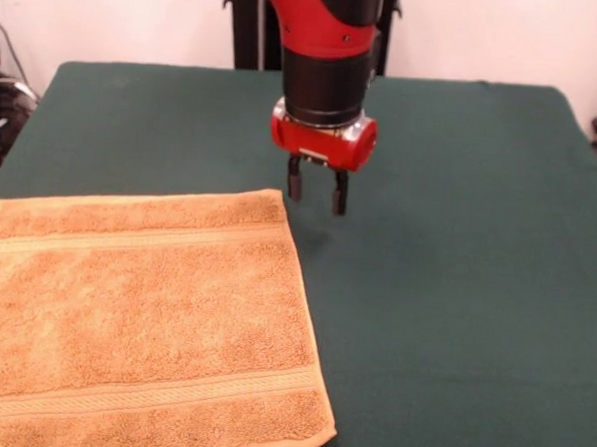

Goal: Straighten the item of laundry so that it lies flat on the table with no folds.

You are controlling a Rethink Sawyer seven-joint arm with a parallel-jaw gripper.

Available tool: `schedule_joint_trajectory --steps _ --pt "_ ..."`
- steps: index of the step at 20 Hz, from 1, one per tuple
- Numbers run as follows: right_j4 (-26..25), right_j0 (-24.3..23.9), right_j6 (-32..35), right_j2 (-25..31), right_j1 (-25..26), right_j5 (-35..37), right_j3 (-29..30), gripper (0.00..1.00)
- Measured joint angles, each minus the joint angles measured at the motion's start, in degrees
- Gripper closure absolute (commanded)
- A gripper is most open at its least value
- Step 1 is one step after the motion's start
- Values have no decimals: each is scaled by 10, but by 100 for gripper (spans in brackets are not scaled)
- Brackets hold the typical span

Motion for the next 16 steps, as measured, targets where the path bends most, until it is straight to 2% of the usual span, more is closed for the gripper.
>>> schedule_joint_trajectory --steps 7,12,16 --pt "15 2 0 0 -29 80 -6 0" --pt "14 6 0 -4 -25 129 -43 0" --pt "12 4 0 -10 -14 172 -100 0"
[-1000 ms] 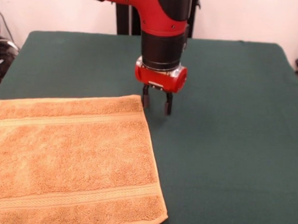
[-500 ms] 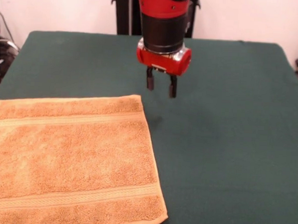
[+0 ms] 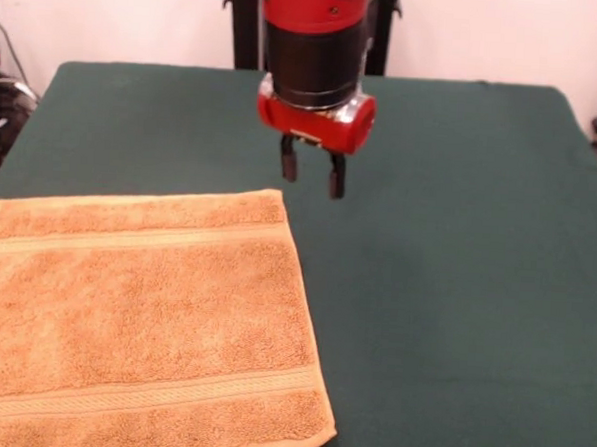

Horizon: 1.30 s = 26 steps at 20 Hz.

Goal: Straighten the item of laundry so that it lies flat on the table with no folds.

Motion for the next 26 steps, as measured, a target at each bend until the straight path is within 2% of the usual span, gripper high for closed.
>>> schedule_joint_trajectory --steps 5,7,11,14,21,26 --pt "-3 -19 0 0 35 40 -104 0" --pt "-3 -24 0 0 43 44 -123 0" --pt "-11 -63 0 5 93 49 -214 0" --pt "-13 -90 0 10 124 49 -251 0" --pt "-30 -140 0 24 175 49 -286 0" --pt "-42 -153 0 47 175 51 -293 0"
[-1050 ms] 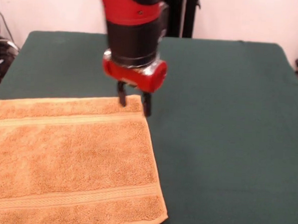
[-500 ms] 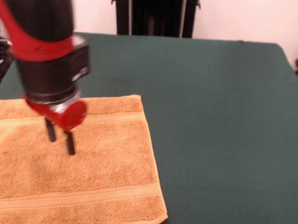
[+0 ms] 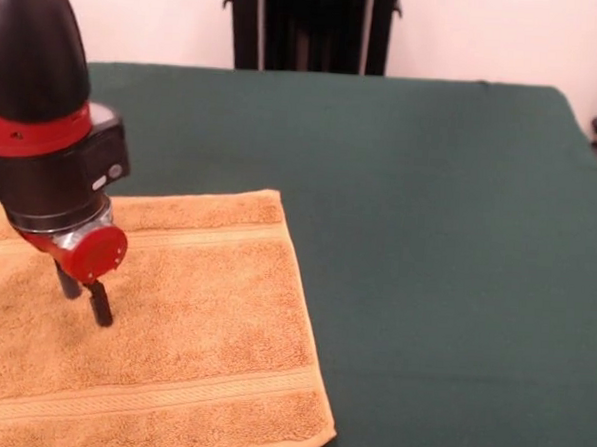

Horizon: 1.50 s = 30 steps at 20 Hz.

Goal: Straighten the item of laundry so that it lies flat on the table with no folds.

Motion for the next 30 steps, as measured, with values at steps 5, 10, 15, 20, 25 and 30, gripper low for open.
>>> schedule_joint_trajectory --steps 5,10,15,20,25,30 --pt "-30 -1 0 10 -4 0 0 0" --pt "-59 4 0 13 -11 -13 8 0" --pt "-76 10 0 13 -22 -42 28 0" --pt "-83 21 0 13 -34 -86 59 0" --pt "-83 35 0 13 -41 -102 77 0" --pt "-82 57 0 13 -45 -103 90 0"
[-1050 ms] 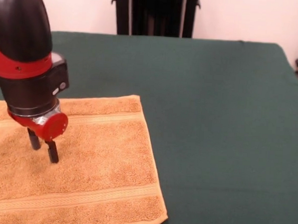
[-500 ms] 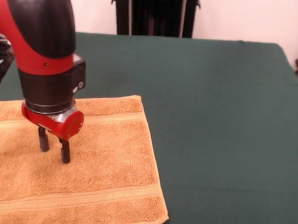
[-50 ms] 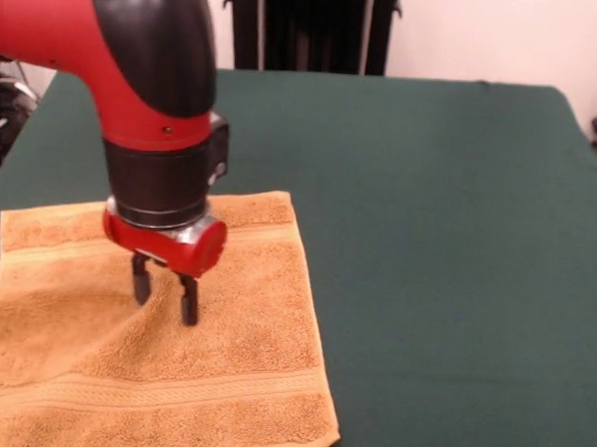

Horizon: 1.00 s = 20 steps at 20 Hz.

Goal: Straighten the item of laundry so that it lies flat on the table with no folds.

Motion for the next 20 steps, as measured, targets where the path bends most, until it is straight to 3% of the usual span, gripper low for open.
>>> schedule_joint_trajectory --steps 20 --pt "8 10 0 0 -5 -13 11 0"
